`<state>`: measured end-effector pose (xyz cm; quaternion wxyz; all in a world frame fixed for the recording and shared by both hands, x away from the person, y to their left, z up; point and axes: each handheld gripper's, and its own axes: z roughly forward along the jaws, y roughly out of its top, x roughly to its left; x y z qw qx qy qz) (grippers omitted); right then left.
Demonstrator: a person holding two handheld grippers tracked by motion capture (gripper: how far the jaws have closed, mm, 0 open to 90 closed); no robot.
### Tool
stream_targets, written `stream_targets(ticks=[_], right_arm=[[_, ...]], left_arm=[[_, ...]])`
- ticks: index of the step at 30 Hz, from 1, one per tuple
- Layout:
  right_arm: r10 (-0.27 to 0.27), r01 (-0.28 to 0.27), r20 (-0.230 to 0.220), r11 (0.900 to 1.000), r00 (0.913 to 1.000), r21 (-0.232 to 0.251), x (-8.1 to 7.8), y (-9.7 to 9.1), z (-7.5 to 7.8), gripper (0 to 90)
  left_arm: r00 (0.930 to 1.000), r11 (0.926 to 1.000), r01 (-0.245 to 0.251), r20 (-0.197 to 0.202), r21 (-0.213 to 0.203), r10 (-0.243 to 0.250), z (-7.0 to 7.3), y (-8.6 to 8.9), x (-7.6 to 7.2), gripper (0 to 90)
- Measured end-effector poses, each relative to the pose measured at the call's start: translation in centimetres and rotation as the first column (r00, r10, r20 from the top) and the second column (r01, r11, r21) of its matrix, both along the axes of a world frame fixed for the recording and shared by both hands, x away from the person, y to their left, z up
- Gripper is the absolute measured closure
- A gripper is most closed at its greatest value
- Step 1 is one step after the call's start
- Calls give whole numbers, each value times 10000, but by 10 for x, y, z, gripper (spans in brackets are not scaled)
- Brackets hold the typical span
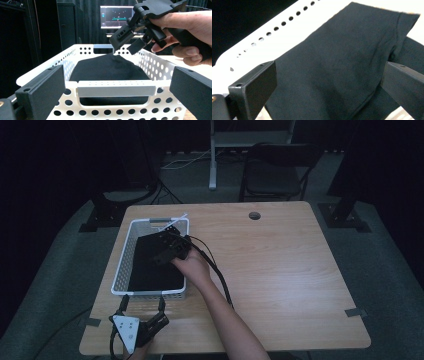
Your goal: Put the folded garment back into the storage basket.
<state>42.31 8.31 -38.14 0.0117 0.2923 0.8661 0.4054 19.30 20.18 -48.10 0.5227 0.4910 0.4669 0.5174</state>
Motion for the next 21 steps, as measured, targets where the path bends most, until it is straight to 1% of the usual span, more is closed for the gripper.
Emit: stream_targets(ticks=[2, 3, 4, 5, 7, 9, 12, 16, 18, 20, 21], right_arm=[[15, -19, 206, 9998, 9998, 182, -3, -2, 1, 3], [71, -83, 335, 9993, 9994, 359, -5, -4, 2, 4], [51, -75, 527, 9989, 9986, 463, -6, -5, 2, 4], [90, -129, 729, 9985, 9973, 528, -8, -6, 2, 4], [261, -327, 978, 9972, 9949, 668, -11, -7, 1, 4], [319, -396, 1098, 9969, 9934, 682, -13, -8, 0, 4], [242, -358, 1223, 9950, 9922, 937, -15, -11, 1, 5], [398, -617, 1603, 9890, 9863, 1344, -19, -14, 2, 5], [598, -874, 1732, 9838, 9831, 1564, -21, -15, 2, 4], [606, -955, 2043, 9816, 9770, 1656, -25, -15, 2, 4], [609, -1008, 2162, 9788, 9744, 1786, -25, -16, 2, 4]], left_arm=[[10000, 10000, 1, 1, 1, -1, 0, 0, 0, 13], [10000, 10000, 0, -2, 0, 0, 0, 0, 0, 13], [10000, 10000, 1, -5, -3, -1, 0, 0, 0, 13], [10000, 10000, 0, -3, -4, 0, 0, 0, 0, 14], [10000, 10000, -2, -14, 4, 2, 0, 0, 0, 14], [10000, 10000, -2, -22, 9, 2, 0, 0, 0, 13], [10000, 10000, -1, -18, 11, 1, 0, 0, 0, 13], [10000, 10000, 0, -24, 9, 1, 0, 0, 0, 13], [10000, 10000, -2, -27, 11, 2, 0, 0, 0, 13], [10000, 10000, -1, -24, 12, 1, 0, 0, 0, 13], [10000, 10000, -1, -25, 11, 1, 0, 0, 0, 13]])
